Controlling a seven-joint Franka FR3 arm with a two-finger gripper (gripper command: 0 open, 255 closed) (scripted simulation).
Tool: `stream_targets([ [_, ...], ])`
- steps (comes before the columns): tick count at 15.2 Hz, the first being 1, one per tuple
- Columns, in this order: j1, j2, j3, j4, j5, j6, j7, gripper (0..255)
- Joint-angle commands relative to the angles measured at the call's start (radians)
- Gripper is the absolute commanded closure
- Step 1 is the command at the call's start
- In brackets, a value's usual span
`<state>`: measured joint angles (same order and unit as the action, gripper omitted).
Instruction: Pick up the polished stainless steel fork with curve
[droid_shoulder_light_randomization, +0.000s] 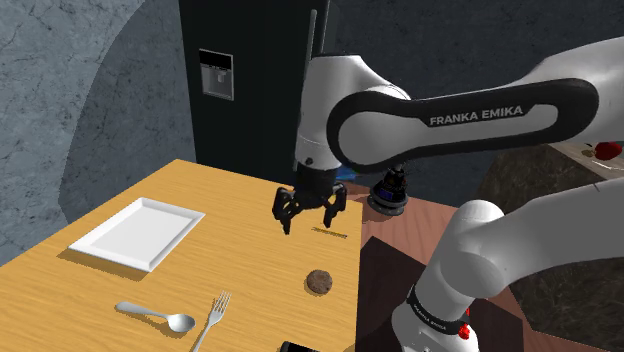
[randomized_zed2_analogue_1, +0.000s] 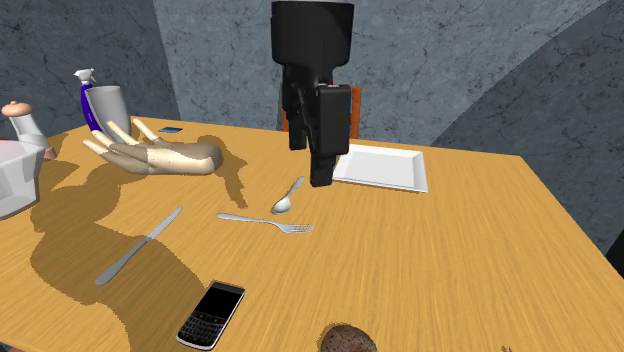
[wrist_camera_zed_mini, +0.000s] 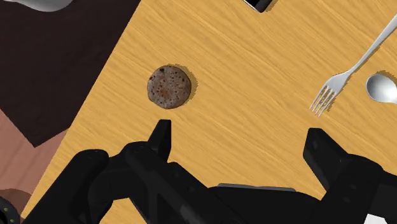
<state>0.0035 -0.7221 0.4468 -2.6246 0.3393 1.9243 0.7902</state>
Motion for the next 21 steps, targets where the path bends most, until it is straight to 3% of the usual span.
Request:
stream_targets([
  [1,-0.009,0.049,0.065,-0.004,0.026,0.07,0.085,0],
  [7,-0.086,0.255,0.275,0.026,0.035,0.287,0.346,0],
  [11,-0.198,0.442,0.44,0.08,-0.065,0.431,0.573,0],
  [13,-0.279,0.561,0.532,0.116,-0.185,0.496,0.73,0],
  [14,-0.322,0.633,0.577,0.137,-0.277,0.523,0.83,0],
  [16,-0.367,0.81,0.616,0.19,-0.537,0.549,1.08,0],
  [18,-0.289,0.962,0.536,0.258,-0.75,0.541,1.29,0],
  [21,-0.126,1.109,0.377,0.364,-0.903,0.528,1.475,0],
])
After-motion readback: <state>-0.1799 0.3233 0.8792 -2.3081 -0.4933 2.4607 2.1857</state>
